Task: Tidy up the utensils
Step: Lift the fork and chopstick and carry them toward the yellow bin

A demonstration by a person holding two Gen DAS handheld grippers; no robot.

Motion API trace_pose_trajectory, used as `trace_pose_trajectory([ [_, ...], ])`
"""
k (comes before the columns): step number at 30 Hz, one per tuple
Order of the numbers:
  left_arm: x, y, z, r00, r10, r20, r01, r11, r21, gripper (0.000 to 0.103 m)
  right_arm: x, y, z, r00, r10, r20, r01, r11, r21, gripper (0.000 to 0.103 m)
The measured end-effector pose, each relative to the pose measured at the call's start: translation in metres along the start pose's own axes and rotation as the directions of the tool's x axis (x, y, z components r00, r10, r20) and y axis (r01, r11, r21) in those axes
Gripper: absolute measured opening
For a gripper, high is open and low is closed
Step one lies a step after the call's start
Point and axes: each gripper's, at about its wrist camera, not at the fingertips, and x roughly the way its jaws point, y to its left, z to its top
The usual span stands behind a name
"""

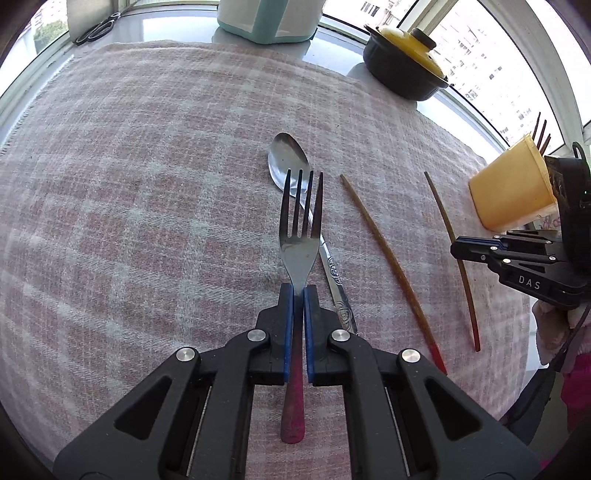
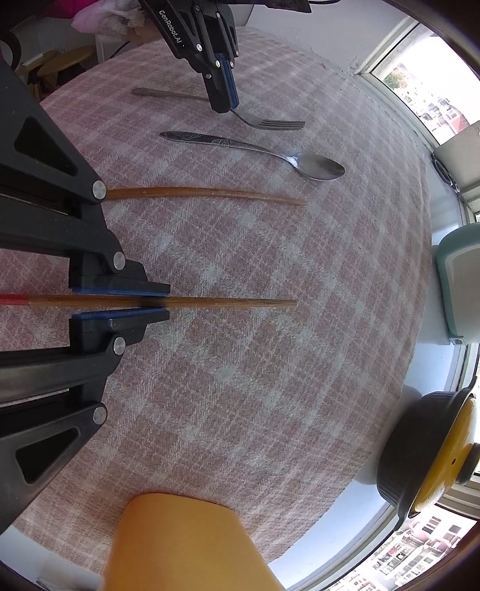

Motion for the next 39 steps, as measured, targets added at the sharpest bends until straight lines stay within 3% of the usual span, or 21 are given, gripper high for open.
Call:
trace_pose_trajectory([
  [15,-0.042,-0.042,0.009,0.989,-0.052,0.135,0.048,0.998,0.032,0.003,-0.067,-0.005,-0.027,0.985,0.004,0.174,-0.008,1.0,0.021,0.004],
  [39,-0.084,-0.093,0.016,0.959,-0.089,0.27,0.062,0.992,0.107,0.003,-0.139,-0.025,-0.049,0.94,-0.058,0.335,0.052,0.998,0.028,0.004],
])
